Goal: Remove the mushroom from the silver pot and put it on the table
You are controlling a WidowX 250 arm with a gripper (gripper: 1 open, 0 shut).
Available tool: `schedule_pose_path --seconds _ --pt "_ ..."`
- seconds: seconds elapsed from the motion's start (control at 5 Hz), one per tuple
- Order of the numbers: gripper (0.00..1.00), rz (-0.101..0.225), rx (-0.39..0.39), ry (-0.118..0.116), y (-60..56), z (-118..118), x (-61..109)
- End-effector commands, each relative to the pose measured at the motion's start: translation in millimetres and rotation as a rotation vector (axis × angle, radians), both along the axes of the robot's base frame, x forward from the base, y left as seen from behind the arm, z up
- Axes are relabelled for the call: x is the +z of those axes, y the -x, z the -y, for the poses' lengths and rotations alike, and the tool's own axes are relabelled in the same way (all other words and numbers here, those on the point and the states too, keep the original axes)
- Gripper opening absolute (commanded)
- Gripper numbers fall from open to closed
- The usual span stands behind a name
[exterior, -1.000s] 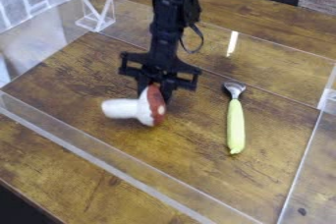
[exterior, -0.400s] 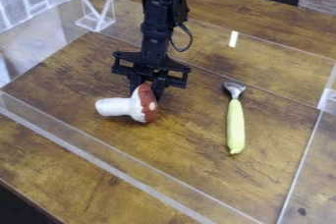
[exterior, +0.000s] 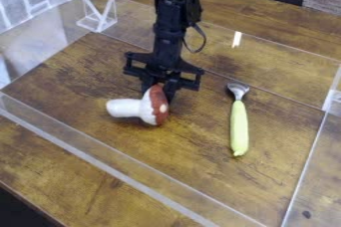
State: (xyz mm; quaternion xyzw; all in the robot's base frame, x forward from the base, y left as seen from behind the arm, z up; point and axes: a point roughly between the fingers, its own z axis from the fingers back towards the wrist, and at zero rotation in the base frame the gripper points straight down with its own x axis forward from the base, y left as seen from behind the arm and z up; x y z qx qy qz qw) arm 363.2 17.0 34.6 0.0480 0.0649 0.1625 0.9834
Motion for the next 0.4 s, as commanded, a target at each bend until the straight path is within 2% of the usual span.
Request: schedule_pose_path --seconds 0.0,0.2 --pt "1.00 0.054 -0.044 0.003 -9.5 8.3 23.2" --pt "0.00 0.048 -0.030 0.001 -12.9 15.7 25.7"
